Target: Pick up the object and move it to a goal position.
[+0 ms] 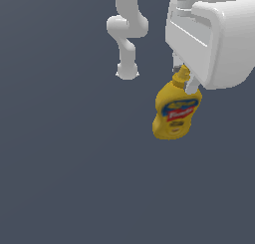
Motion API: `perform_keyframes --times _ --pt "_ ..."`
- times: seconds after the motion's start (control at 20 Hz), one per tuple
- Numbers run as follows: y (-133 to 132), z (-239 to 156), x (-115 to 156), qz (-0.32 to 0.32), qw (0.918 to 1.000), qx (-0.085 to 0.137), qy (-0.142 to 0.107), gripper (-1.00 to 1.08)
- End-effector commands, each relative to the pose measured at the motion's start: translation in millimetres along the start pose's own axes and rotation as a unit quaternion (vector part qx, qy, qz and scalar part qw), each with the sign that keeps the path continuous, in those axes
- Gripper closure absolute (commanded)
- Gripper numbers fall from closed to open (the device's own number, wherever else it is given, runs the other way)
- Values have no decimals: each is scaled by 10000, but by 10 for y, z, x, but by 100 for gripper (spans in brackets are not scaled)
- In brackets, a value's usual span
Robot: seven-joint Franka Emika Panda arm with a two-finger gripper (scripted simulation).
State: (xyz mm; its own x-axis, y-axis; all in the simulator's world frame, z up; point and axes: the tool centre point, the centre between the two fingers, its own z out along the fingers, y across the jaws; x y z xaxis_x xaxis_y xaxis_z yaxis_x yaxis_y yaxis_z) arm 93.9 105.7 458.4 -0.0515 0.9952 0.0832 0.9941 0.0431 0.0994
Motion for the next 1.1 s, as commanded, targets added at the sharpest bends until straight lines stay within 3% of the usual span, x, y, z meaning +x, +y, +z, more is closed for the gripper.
perform_keyframes --times 0.0,0.45,1.05 --pt "12 -217 36 -194 9998 -63 38 108" --pt "33 -549 95 -564 9983 -104 105 108" --pt "46 -638 111 -660 9977 -114 122 108"
